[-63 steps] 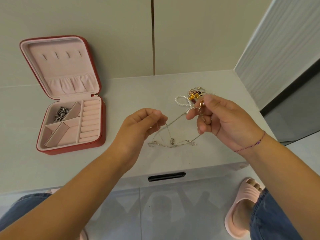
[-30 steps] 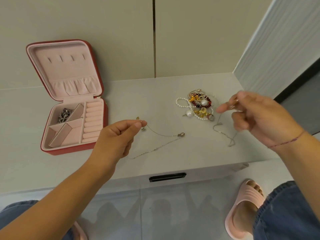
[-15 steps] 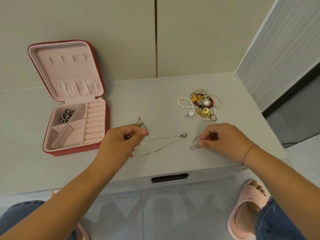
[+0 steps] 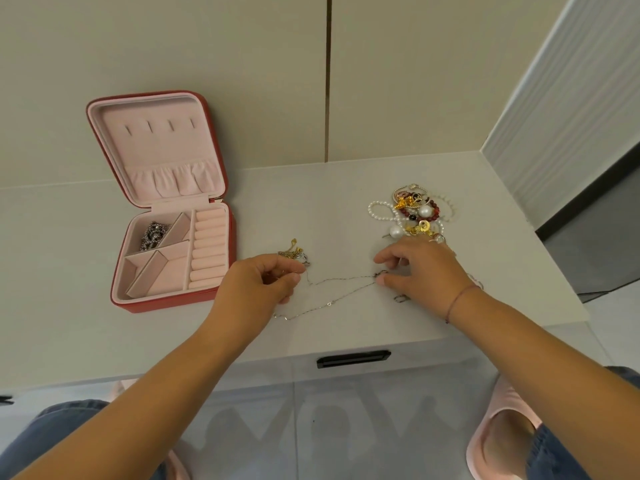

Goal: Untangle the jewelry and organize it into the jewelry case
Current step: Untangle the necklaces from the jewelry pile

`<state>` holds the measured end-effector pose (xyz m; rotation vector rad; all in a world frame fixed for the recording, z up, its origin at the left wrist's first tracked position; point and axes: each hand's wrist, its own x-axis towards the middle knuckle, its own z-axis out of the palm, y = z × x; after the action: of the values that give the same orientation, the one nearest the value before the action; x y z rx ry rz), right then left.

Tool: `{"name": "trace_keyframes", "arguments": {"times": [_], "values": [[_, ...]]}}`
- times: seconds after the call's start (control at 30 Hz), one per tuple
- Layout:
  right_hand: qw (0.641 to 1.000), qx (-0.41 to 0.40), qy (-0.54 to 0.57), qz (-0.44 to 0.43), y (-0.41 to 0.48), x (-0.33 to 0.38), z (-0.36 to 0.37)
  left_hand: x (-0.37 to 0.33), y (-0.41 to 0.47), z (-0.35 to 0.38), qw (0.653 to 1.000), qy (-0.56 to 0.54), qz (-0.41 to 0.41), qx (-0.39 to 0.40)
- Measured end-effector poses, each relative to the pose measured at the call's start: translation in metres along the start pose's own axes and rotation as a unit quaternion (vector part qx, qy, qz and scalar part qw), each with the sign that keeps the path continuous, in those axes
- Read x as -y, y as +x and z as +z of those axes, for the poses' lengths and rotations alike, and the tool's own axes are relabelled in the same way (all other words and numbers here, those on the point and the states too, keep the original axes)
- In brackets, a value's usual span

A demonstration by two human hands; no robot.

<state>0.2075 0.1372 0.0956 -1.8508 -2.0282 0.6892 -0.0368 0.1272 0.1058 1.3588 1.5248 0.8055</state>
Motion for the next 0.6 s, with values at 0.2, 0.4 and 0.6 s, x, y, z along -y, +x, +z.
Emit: {"name": "trace_keyframes", "arguments": {"times": [0.2,0.4,0.6], "values": [[1.000,-0.022,-0.018,0.006,-0.006,0.004,0.008,-0.004,0.011,-0.008,0.999,0.021,0.036,0.001],[0.999,-0.028,0.004,0.035,-0.017,0.001,0.008,-0.025,0.045,-0.016,0.997,0.030,0.070,-0.022],[0.991,-0.085,0.065,0.086,-0.013,0.005,0.016,-0.063,0.106,0.006,0.980,0.137,0.146,-0.016]]}}
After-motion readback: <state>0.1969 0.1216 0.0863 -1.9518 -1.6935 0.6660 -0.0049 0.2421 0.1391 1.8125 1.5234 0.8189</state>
